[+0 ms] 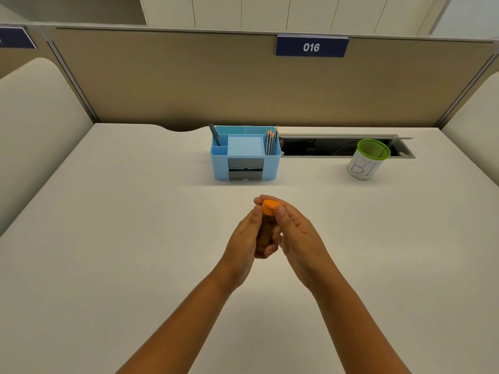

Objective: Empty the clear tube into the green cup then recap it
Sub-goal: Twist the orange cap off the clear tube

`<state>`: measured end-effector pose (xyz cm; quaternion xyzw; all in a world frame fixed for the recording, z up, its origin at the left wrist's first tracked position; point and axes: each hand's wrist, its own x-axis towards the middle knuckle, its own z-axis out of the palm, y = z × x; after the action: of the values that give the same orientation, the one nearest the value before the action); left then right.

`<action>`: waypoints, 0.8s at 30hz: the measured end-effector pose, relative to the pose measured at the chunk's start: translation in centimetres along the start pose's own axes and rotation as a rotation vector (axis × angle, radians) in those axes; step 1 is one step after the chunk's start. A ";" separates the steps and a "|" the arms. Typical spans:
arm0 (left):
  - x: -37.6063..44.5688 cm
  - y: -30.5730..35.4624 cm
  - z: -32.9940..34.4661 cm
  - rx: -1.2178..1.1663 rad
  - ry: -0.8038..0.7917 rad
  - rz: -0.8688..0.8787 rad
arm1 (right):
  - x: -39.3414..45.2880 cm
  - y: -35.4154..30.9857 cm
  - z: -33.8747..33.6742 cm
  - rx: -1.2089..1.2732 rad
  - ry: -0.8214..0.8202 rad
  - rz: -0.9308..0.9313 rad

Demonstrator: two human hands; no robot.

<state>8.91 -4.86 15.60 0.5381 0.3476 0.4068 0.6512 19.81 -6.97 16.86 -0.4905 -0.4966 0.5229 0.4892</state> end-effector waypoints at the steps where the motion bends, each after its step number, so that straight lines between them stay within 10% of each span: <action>1: 0.0 -0.1 0.1 0.032 0.005 0.010 | 0.0 -0.1 0.2 -0.019 0.006 -0.009; 24: -0.8 -0.3 2.0 0.048 0.226 0.064 | -0.9 0.3 2.6 -0.041 0.163 -0.082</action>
<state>10.46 -6.42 15.65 0.5152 0.4108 0.4771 0.5816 17.25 -7.96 16.69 -0.5208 -0.4855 0.4504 0.5388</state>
